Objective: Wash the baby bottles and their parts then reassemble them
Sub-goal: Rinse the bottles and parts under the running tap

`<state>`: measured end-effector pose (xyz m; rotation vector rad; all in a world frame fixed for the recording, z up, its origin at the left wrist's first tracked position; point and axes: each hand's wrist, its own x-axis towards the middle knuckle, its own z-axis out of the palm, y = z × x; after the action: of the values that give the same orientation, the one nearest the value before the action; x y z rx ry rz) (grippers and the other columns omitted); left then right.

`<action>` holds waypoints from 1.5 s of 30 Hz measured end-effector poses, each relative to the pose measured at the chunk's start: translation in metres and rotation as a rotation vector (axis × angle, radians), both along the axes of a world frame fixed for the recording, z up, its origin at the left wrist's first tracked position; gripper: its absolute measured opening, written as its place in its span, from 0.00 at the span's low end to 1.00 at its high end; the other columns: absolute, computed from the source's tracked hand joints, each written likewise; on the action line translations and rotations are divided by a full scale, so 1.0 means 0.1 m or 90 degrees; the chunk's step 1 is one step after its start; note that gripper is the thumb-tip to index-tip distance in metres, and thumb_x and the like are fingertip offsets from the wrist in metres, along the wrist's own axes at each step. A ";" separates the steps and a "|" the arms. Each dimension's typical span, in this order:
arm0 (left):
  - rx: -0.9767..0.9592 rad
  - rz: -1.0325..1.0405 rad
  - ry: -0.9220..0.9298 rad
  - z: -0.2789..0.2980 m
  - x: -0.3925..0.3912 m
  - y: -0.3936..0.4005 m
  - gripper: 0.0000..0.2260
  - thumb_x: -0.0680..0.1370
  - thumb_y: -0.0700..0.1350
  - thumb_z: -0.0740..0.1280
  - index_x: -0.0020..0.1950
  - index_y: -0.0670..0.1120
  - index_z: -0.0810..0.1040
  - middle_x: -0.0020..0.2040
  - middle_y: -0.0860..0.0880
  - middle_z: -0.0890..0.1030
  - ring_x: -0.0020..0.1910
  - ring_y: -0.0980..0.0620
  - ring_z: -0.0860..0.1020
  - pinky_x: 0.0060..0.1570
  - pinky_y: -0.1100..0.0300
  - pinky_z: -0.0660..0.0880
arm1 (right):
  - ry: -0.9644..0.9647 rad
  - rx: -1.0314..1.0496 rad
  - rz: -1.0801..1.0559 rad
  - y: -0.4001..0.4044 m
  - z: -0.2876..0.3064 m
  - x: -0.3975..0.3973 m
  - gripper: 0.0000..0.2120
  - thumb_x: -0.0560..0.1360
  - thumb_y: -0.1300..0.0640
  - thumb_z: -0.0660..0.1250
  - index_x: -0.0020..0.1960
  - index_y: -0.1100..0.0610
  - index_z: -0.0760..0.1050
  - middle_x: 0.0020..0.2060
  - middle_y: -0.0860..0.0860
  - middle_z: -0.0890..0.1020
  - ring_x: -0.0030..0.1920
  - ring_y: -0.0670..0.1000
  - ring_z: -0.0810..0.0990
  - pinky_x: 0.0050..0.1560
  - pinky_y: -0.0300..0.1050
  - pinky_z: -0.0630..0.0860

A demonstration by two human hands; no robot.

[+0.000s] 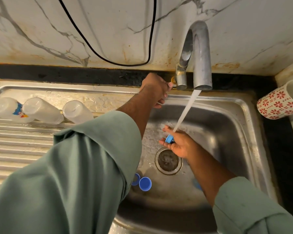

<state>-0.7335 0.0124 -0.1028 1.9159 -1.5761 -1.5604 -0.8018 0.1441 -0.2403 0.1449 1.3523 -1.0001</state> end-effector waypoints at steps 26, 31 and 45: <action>0.025 0.031 -0.006 0.15 -0.05 0.14 0.09 0.81 0.45 0.66 0.50 0.40 0.80 0.44 0.41 0.83 0.36 0.49 0.79 0.34 0.56 0.76 | 0.647 -0.274 0.366 0.20 0.13 -0.12 0.05 0.72 0.62 0.72 0.43 0.55 0.77 0.38 0.50 0.81 0.40 0.48 0.79 0.46 0.41 0.76; 0.027 0.018 -0.008 0.14 -0.04 0.13 0.10 0.82 0.44 0.64 0.42 0.42 0.74 0.39 0.43 0.80 0.34 0.49 0.76 0.35 0.57 0.77 | 0.577 -0.251 0.290 0.23 0.09 -0.10 0.05 0.71 0.64 0.72 0.43 0.58 0.77 0.39 0.54 0.80 0.39 0.49 0.78 0.42 0.37 0.73; 0.026 0.016 -0.006 0.22 -0.02 0.09 0.10 0.82 0.44 0.64 0.42 0.42 0.75 0.35 0.46 0.79 0.27 0.54 0.75 0.18 0.69 0.66 | -0.150 -0.096 -0.051 0.13 0.29 -0.10 0.08 0.79 0.58 0.63 0.54 0.62 0.75 0.43 0.59 0.78 0.40 0.53 0.79 0.37 0.46 0.82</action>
<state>-0.7355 0.0214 -0.0809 1.9594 -1.5291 -1.5873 -0.8121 0.1570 -0.2108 0.1983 1.0596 -1.1115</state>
